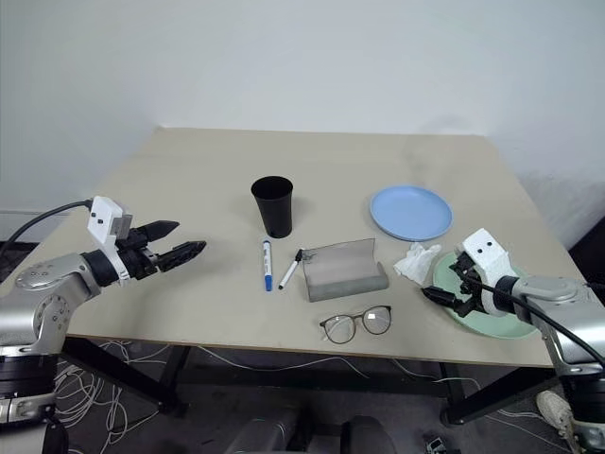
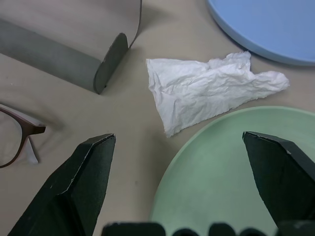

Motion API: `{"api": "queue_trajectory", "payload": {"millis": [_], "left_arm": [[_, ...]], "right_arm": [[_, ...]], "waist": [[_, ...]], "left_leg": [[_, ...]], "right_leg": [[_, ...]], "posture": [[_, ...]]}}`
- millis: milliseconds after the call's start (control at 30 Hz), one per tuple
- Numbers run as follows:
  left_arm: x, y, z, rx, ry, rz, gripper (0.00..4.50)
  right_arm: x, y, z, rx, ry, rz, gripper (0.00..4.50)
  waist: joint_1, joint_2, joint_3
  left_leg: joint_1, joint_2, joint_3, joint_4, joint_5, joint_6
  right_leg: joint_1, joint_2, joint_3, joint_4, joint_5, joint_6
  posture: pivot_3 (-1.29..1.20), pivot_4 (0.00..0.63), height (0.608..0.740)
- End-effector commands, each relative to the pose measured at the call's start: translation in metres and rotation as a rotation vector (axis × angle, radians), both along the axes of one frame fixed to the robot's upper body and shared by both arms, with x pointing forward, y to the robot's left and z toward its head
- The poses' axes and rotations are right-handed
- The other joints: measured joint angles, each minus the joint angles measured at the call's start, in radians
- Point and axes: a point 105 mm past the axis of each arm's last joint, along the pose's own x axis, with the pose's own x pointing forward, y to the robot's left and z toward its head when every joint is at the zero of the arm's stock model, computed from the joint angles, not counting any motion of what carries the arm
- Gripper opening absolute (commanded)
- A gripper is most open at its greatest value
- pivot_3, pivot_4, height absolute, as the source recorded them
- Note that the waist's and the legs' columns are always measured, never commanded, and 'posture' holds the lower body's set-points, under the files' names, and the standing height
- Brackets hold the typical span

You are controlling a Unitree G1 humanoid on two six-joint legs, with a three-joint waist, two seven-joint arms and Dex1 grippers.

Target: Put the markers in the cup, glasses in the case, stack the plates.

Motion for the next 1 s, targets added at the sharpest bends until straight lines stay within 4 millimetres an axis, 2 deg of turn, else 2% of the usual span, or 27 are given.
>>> {"api": "queue_trajectory", "payload": {"millis": [33, 100, 200, 500, 567, 1000], "left_arm": [[0.003, -0.002, 0.011, 0.014, -0.053, -0.007, 4.45], [0.003, -0.002, 0.01, 0.012, -0.052, -0.004, 4.45], [0.002, -0.001, 0.009, 0.011, -0.052, -0.001, 4.5], [-0.001, 0.001, 0.01, 0.011, -0.056, 0.016, 4.5], [-0.001, 0.002, 0.01, 0.012, -0.057, 0.019, 4.5], [-0.002, 0.005, 0.014, 0.016, -0.063, 0.031, 4.5]], "right_arm": [[0.002, 0.002, 0.005, -0.027, -0.029, -0.007, 4.5], [0.003, 0.003, 0.001, -0.034, -0.019, -0.01, 4.5], [0.004, 0.003, -0.005, -0.047, -0.007, -0.015, 3.86], [0.013, 0.008, -0.017, -0.071, 0.006, -0.035, 0.62], [0.017, 0.007, -0.017, -0.081, 0.001, -0.047, 0.05], [0.035, -0.003, -0.009, -0.129, -0.04, -0.085, 0.05]], "waist": [[0.0, 0.0, 0.0], [0.0, 0.0, 0.0], [0.0, 0.0, 0.0], [-0.001, 0.0, 0.0], [-0.001, 0.0, 0.0], [0.0, 0.0, 0.0]], "left_leg": [[0.0, 0.0, 0.0, 0.0, 0.0, 0.0], [0.0, 0.0, 0.0, 0.0, 0.0, 0.0], [0.0, 0.0, 0.0, 0.0, 0.0, 0.0], [0.0, 0.0, 0.0, 0.001, 0.0, 0.0], [0.0, 0.0, 0.0, 0.001, 0.0, 0.0], [0.0, 0.0, 0.0, 0.002, 0.0, 0.0]], "right_leg": [[0.0, 0.0, 0.0, 0.0, 0.0, 0.0], [0.0, 0.0, 0.0, 0.0, 0.0, 0.0], [0.0, 0.0, 0.0, 0.0, 0.0, 0.0], [0.0, 0.0, 0.0, 0.0, 0.0, 0.0], [0.0, 0.0, 0.0, 0.0, 0.0, 0.0], [0.0, 0.0, -0.001, 0.0, 0.0, 0.0]], "posture": [[0.0, 0.0, 0.727], [0.0, 0.0, 0.727], [0.0, 0.0, 0.727], [0.0, 0.0, 0.727], [0.0, 0.0, 0.727], [0.0, 0.0, 0.727]]}}
